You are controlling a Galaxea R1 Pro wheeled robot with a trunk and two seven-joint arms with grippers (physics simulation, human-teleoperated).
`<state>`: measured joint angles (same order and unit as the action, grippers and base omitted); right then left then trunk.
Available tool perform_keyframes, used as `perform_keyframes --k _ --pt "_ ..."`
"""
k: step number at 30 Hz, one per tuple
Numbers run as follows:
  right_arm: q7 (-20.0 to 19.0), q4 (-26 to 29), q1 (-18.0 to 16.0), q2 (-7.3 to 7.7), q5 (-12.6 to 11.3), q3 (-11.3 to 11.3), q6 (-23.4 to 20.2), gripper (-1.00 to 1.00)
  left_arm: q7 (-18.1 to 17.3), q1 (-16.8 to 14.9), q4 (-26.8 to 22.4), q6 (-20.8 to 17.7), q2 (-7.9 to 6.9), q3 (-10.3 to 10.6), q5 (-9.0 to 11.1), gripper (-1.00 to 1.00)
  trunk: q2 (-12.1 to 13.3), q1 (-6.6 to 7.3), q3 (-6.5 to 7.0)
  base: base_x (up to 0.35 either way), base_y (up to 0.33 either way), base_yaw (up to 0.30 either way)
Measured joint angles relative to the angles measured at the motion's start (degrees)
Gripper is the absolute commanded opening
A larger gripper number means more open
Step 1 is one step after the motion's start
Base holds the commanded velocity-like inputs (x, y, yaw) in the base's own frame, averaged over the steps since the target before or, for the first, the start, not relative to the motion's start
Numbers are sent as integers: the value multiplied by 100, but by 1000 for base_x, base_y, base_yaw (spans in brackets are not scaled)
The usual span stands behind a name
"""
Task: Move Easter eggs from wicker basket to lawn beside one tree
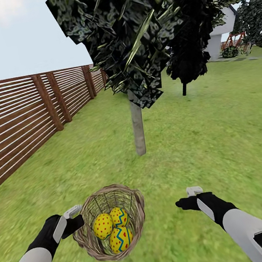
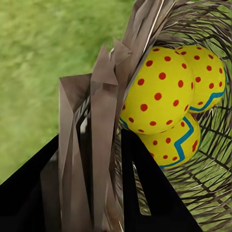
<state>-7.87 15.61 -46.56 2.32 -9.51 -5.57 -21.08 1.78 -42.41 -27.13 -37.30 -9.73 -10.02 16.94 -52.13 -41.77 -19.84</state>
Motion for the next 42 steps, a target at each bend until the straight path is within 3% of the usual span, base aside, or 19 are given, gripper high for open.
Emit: perform_keyframes --k 42 --pt "-15 11 0 -9 -33 34 -87 100 0 0 -2 -2 -5 -1 7 -100 0 0 0 330 0 0"
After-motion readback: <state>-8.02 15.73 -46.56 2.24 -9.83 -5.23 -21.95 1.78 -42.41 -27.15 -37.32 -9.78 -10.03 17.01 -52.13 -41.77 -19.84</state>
